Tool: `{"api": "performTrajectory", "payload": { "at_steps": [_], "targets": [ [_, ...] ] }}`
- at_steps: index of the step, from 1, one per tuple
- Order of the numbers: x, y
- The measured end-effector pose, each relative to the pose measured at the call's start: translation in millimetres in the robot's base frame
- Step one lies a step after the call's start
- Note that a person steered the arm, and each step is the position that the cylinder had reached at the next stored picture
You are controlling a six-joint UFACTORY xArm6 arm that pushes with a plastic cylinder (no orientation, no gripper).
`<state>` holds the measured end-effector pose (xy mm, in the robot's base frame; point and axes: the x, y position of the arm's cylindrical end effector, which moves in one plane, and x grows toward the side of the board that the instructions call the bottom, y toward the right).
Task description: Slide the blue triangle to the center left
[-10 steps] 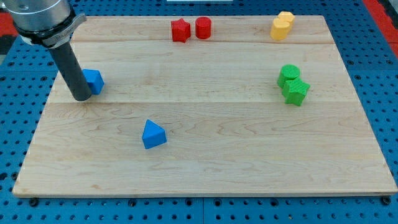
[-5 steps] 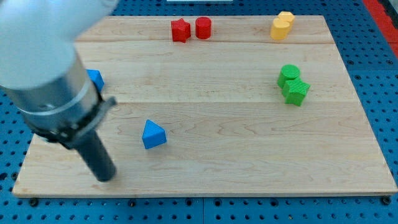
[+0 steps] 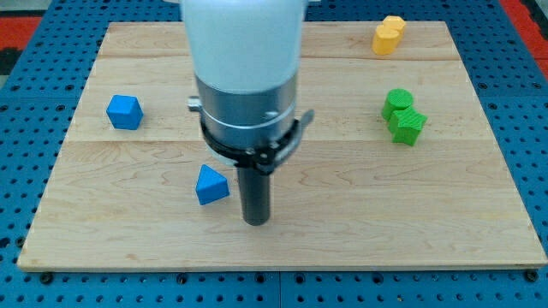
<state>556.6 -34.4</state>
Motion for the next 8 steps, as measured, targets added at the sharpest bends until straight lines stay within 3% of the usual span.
{"api": "performTrajectory", "payload": {
  "at_steps": [2,8],
  "targets": [
    [-11,-44],
    [-46,-40]
  ]
}}
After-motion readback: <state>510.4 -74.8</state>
